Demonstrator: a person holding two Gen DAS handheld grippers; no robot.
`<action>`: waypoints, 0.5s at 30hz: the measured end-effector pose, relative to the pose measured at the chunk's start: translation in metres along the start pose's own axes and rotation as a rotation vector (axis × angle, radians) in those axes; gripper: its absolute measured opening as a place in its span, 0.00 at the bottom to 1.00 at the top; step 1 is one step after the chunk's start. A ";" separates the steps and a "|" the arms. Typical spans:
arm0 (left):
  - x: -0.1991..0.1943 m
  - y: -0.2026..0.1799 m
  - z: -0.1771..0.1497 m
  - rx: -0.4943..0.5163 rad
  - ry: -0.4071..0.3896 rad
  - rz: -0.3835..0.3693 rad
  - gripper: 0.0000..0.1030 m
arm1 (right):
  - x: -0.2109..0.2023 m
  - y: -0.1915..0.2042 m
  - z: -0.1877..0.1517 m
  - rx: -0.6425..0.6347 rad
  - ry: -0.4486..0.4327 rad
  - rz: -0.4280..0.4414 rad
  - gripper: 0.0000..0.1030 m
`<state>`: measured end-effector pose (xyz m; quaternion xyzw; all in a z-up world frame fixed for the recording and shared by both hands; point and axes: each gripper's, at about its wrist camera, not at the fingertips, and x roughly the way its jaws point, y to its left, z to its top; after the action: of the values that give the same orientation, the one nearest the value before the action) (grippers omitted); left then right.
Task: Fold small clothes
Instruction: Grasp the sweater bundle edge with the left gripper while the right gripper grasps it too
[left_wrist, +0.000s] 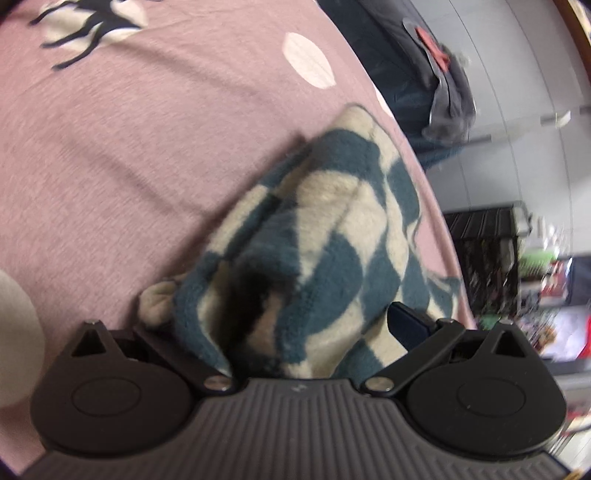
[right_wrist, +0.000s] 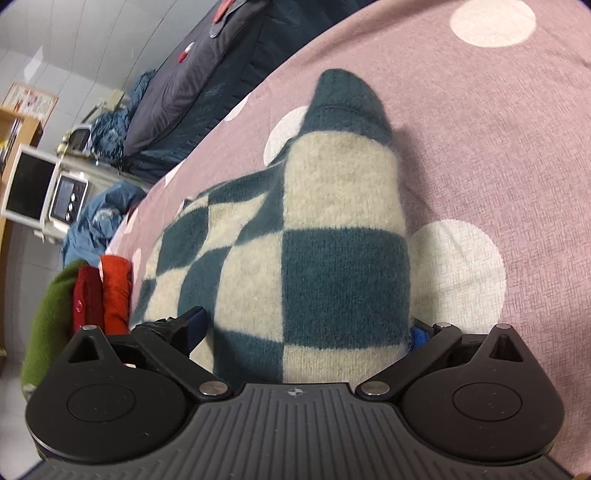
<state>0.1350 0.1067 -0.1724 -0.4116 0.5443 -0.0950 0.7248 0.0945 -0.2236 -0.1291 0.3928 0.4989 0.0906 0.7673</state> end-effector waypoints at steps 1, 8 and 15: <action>0.000 0.002 0.001 -0.019 -0.004 -0.009 1.00 | 0.001 0.002 0.000 -0.020 0.002 -0.007 1.00; -0.004 -0.007 -0.002 0.019 0.002 0.100 0.82 | 0.002 0.002 0.002 -0.020 -0.001 -0.024 1.00; -0.010 -0.011 -0.006 0.036 0.004 0.156 0.64 | -0.001 0.005 0.001 -0.037 -0.002 -0.066 1.00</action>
<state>0.1297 0.1030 -0.1584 -0.3547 0.5745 -0.0489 0.7361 0.0961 -0.2209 -0.1248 0.3619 0.5092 0.0742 0.7773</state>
